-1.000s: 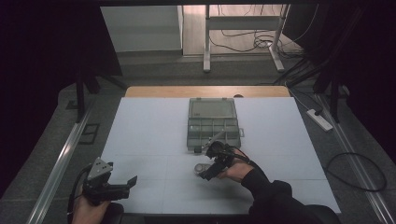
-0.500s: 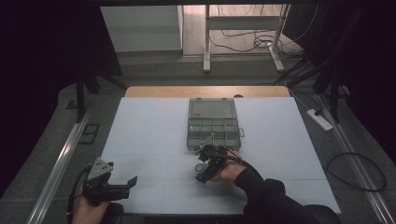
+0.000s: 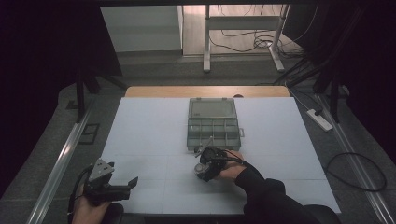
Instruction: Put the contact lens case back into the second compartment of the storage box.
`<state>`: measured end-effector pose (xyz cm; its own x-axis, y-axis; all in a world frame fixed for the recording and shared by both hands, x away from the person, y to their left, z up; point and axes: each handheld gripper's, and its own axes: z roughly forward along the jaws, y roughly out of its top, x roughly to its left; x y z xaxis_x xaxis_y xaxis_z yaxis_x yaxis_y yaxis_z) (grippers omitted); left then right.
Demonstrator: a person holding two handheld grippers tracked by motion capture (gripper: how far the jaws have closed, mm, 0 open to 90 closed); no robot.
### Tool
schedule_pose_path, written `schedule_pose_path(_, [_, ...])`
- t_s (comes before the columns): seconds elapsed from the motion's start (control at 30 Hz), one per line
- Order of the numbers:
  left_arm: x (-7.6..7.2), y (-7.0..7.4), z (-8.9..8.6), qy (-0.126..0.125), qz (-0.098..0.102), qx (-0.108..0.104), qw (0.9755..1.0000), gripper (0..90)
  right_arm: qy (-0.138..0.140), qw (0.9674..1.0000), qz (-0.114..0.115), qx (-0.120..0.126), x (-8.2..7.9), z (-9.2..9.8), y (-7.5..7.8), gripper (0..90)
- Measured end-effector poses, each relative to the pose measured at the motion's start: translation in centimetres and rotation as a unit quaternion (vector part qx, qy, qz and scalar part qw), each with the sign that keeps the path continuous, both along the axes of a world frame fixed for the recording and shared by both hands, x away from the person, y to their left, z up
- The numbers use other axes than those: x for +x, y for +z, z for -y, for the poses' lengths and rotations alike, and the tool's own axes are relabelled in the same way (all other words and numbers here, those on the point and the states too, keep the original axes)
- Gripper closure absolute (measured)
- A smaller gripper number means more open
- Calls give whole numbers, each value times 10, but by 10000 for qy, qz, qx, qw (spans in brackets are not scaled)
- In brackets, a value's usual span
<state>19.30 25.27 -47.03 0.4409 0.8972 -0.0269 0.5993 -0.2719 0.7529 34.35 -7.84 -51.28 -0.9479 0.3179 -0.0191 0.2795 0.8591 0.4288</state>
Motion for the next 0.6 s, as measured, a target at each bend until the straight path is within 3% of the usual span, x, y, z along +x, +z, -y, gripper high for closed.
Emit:
schedule_pose_path(0.17, [0,0,0,-12,-2,20,10000,9,87,10000,-36,-15,1,1,3,466])
schedule_pose_path(0.4, [0,0,0,-20,1,24,10000,9,-44,10000,-27,-31,0,1,4,489])
schedule_pose_path(0.5, [0,0,1,-20,3,23,10000,9,-96,9998,-145,40,0,1,4,490])
schedule_pose_path(0.6, [0,0,0,-16,6,15,10000,9,-152,9997,-116,141,-1,1,8,491])
